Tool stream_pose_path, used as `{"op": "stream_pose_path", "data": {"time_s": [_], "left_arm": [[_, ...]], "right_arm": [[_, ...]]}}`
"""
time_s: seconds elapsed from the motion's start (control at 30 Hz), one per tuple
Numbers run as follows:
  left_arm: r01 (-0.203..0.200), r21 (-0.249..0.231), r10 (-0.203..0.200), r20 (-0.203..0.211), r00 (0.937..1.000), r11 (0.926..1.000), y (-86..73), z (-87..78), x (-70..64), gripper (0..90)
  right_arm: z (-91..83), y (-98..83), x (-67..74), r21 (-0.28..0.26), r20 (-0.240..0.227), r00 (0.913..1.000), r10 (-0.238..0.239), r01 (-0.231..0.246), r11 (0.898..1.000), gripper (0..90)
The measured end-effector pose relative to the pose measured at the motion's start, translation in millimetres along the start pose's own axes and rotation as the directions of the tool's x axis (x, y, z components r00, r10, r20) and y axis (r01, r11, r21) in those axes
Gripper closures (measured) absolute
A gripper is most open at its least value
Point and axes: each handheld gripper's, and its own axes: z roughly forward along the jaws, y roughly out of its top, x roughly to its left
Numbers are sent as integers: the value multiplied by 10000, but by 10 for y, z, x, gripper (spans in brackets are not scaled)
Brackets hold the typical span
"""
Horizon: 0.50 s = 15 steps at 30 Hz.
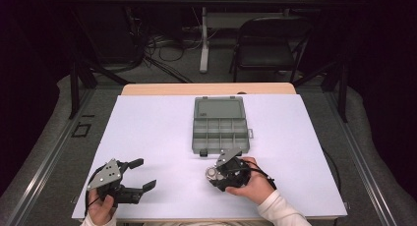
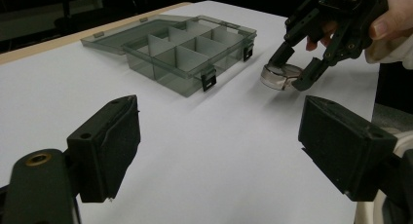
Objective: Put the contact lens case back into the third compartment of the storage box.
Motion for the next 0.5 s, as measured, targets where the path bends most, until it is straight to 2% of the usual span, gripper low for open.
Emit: {"op": "stream_pose_path", "data": {"time_s": [0.5], "left_arm": [[-1,27,1,61,10000,10000,-1,1,4,159]], "right_arm": [[-92,-65,-175,-565,449,9969,646,-620,9965,484]]}}
